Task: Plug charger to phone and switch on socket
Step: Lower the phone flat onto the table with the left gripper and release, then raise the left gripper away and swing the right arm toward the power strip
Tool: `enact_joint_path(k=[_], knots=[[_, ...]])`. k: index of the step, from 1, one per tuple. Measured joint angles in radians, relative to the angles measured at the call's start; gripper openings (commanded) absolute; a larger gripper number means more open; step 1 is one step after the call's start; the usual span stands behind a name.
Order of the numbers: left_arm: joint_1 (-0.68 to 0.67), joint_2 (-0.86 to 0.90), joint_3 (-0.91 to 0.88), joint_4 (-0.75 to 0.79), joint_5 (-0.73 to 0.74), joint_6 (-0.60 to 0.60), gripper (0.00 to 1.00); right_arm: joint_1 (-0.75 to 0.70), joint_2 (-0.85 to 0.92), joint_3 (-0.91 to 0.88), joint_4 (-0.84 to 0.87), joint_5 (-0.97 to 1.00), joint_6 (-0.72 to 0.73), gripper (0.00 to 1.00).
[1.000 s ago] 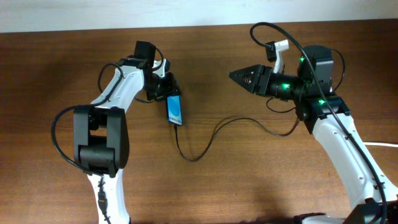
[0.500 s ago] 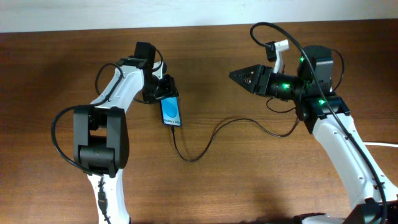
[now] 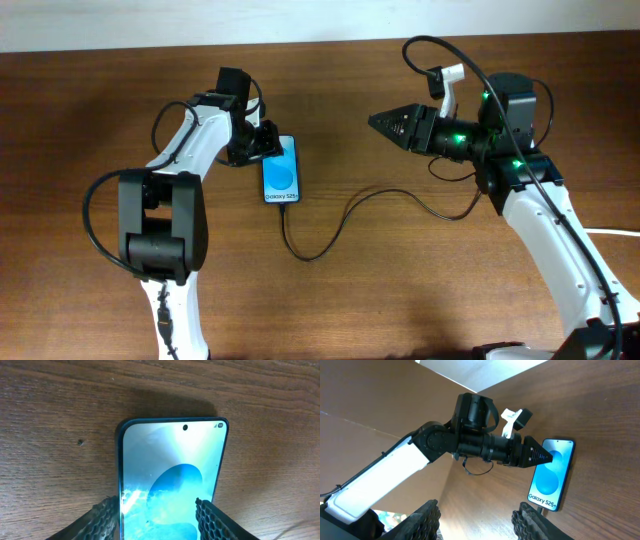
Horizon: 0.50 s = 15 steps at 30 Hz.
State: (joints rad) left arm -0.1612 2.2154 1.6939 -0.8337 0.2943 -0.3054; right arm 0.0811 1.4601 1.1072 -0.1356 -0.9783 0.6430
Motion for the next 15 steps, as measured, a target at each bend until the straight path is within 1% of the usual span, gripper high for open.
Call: enact_joint_path(k=[3, 4, 7, 10, 11, 15], knots=[[0.000, 0.000, 0.000, 0.003, -0.004, 0.000, 0.79, 0.000, 0.000, 0.000, 0.000, 0.000, -0.001, 0.53], [0.000, 0.000, 0.002, 0.003, -0.014, 0.000, 0.81, 0.000, 0.000, 0.000, 0.000, 0.000, 0.000, 0.53], [0.005, 0.000, 0.028, -0.024, -0.039, 0.003, 0.82, 0.000, 0.000, 0.000, 0.000, 0.000, -0.011, 0.53], [0.022, 0.000, 0.103, -0.072, -0.058, 0.011, 0.82, 0.000, 0.000, 0.000, 0.000, 0.000, -0.019, 0.53], [0.029, 0.000, 0.136, -0.094, -0.065, 0.015, 0.82, 0.000, 0.000, 0.000, 0.000, 0.000, -0.023, 0.55], [0.054, -0.006, 0.259, -0.186, -0.092, 0.048, 0.82, 0.000, 0.000, 0.000, 0.000, 0.000, -0.040, 0.57]])
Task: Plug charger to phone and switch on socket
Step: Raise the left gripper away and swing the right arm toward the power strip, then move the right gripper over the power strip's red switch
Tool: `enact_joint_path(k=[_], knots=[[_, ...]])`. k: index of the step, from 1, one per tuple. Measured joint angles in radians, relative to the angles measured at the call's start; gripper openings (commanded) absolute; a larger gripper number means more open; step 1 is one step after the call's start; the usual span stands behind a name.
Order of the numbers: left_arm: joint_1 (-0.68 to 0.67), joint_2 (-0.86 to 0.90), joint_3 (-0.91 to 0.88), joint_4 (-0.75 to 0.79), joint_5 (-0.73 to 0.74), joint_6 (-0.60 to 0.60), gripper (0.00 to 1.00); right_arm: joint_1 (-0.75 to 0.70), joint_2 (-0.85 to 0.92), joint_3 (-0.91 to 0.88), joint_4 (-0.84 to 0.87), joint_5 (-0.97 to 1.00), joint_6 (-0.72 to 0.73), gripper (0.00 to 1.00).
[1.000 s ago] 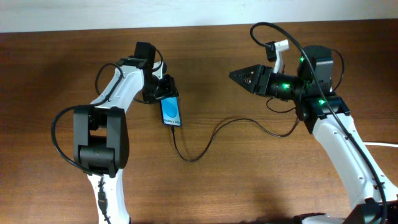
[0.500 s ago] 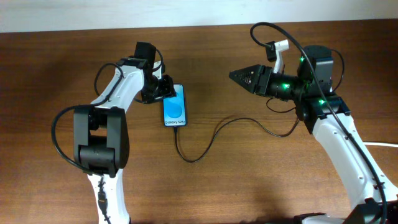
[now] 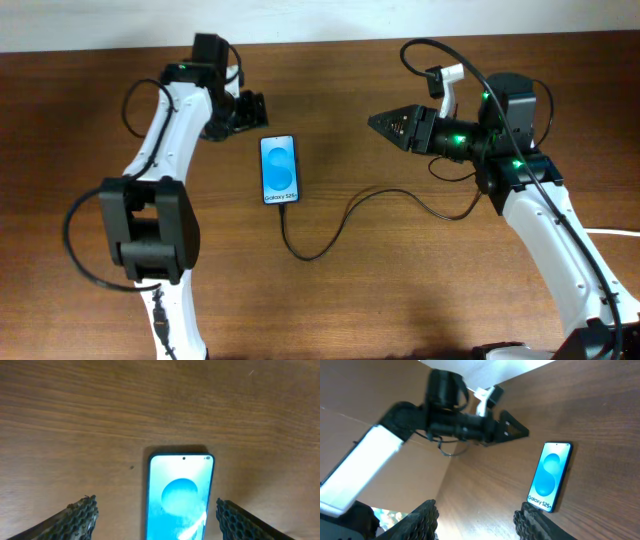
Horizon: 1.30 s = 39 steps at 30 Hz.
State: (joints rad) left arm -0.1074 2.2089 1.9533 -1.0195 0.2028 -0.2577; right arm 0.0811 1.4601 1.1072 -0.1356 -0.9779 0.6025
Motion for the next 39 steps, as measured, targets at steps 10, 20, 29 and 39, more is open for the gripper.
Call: enact_joint_path(k=[10, 20, 29, 39], knots=[[0.007, -0.236, 0.172, -0.079, -0.013, 0.093, 0.99, 0.000, 0.006, 0.183, -0.502, 0.227, -0.177, 0.63], [0.007, -0.319, 0.186, -0.118, -0.013, 0.101, 0.99, -0.051, 0.005, 0.581, -0.822, 0.640, -0.329, 0.63], [0.007, -0.319, 0.186, -0.123, -0.013, 0.101, 0.99, -0.269, 0.005, 0.628, -0.894, 0.712, -0.398, 0.63], [0.007, -0.319, 0.186, -0.125, -0.013, 0.101, 0.99, -0.463, 0.005, 0.628, -0.972, 0.719, -0.428, 0.63]])
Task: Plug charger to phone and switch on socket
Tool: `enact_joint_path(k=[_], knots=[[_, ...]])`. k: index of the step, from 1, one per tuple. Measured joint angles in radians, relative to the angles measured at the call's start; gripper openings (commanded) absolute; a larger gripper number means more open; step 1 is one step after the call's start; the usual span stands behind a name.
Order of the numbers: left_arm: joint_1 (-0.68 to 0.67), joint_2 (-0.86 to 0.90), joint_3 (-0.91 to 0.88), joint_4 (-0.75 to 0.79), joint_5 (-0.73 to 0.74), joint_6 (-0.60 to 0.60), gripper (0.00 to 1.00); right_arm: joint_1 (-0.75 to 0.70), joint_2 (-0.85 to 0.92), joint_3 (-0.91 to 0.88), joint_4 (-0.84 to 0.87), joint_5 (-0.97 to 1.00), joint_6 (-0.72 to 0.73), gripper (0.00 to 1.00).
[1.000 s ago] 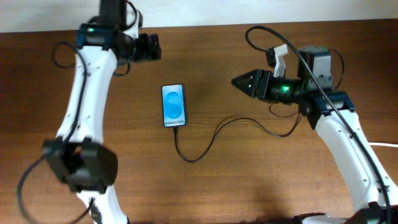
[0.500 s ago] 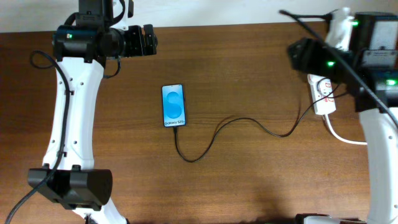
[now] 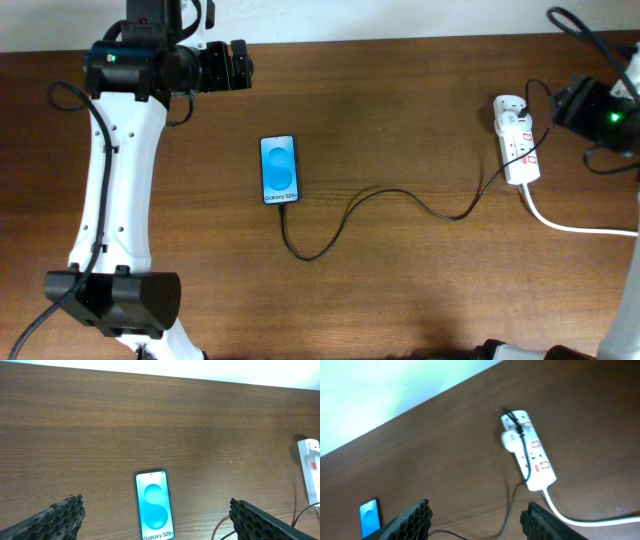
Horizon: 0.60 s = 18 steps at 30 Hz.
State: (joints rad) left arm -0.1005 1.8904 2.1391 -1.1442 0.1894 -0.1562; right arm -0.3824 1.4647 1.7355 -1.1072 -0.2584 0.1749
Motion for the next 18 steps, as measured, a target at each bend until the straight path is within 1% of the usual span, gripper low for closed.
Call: enact_joint_path(k=[4, 11, 15, 18], knots=[[0.000, 0.000, 0.000, 0.000, 0.000, 0.000, 0.99, -0.045, 0.000, 0.000, -0.004, 0.000, -0.001, 0.64], [0.000, 0.000, 0.000, 0.000, 0.000, 0.000, 0.99, -0.164, 0.010, 0.000, 0.029, 0.034, -0.003, 0.64], [0.000, 0.000, 0.000, 0.000, 0.000, 0.000, 0.99, -0.216, 0.066, 0.002, 0.070, 0.037, -0.003, 0.64], [0.000, 0.000, 0.000, 0.000, 0.000, 0.000, 0.99, -0.226, 0.127, 0.002, 0.090, 0.037, -0.003, 0.64]])
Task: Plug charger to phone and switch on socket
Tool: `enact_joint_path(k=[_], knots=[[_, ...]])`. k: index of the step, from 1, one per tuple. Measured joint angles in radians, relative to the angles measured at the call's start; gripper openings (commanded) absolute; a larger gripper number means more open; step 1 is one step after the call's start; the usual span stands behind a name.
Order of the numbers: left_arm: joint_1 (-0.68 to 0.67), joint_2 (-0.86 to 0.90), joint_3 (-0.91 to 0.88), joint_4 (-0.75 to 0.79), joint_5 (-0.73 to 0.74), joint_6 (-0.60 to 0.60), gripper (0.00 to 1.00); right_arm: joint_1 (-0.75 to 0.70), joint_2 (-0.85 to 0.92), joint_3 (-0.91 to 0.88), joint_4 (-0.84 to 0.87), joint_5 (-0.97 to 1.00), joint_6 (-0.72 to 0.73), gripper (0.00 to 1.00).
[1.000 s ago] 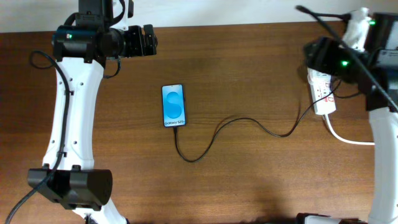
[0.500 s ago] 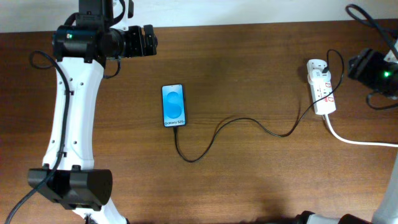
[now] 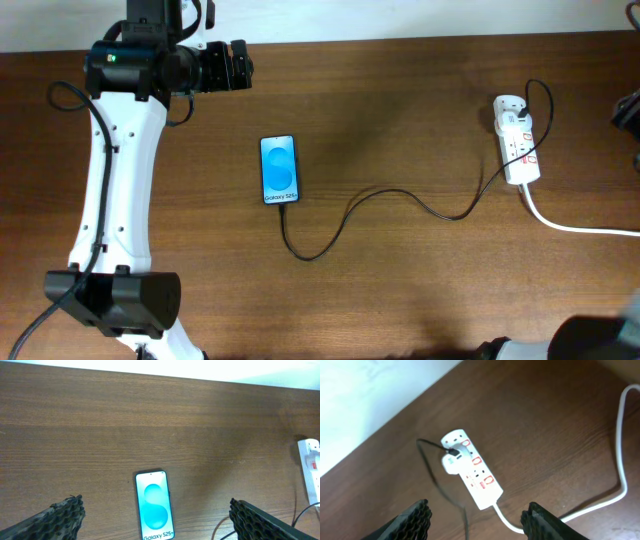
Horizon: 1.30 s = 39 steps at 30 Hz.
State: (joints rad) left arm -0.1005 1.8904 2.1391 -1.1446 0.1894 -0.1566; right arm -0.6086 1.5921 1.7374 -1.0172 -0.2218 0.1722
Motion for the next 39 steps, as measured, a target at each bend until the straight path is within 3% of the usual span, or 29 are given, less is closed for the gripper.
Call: enact_joint_path(k=[8, 26, 31, 39], knots=[[0.000, 0.000, 0.000, 0.000, 0.000, 0.000, 0.99, -0.005, 0.205, 0.000, 0.040, -0.005, 0.000, 0.64], [0.000, 0.000, 0.000, 0.000, 0.000, 0.000, 0.99, -0.031, 0.446, 0.000, 0.167, -0.039, -0.009, 0.65], [0.000, 0.000, 0.000, 0.000, 0.000, 0.000, 0.99, -0.030, 0.499, 0.000, 0.193, -0.050, -0.027, 0.75], [0.000, 0.000, 0.000, 0.000, 0.000, 0.000, 0.99, 0.029, 0.573, 0.000, 0.240, -0.063, -0.095, 0.80]])
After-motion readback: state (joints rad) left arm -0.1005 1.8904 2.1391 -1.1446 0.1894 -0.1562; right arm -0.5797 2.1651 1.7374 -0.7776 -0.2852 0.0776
